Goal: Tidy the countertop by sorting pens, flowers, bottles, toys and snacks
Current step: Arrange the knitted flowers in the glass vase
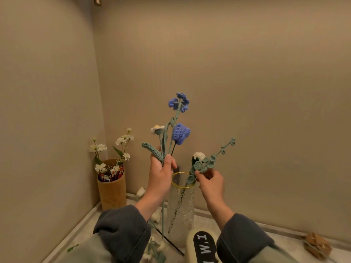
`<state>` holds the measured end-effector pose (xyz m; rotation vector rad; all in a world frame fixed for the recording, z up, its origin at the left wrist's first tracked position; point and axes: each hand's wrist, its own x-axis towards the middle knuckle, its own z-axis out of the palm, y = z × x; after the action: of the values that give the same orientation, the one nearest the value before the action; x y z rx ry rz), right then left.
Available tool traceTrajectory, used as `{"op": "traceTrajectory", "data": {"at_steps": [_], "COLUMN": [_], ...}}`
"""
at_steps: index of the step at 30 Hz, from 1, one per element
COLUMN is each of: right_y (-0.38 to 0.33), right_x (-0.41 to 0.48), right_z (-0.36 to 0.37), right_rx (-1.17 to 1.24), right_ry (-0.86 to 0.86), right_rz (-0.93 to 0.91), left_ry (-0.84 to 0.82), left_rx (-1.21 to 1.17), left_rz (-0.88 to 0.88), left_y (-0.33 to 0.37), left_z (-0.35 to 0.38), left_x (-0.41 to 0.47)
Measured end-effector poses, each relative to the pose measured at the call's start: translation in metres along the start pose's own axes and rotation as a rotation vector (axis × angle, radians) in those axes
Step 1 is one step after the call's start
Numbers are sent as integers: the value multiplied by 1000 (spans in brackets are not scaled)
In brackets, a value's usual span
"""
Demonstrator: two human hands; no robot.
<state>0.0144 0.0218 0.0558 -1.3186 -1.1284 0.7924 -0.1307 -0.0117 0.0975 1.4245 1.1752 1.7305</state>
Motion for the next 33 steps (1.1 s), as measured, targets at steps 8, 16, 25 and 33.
{"op": "traceTrajectory", "data": {"at_steps": [8,16,25,33], "right_y": [9,-49,-115,-103], "right_x": [-10,-33,-10,-23], "right_z": [1,-5,7,13], "right_rx": [-5,186,274,256], "right_ry": [-66,213,-276,-453], "right_rz": [95,-206,38,-24], "left_ry": [-43,-56,-151,-74], "left_rx": [13,-2,-113,-50], "left_rz": [-27,-103,-230,-182], "left_y": [5,-2,8,11], "left_z": [-1,-1,-9,-10], "left_x": [-5,-6,-10,-6]}}
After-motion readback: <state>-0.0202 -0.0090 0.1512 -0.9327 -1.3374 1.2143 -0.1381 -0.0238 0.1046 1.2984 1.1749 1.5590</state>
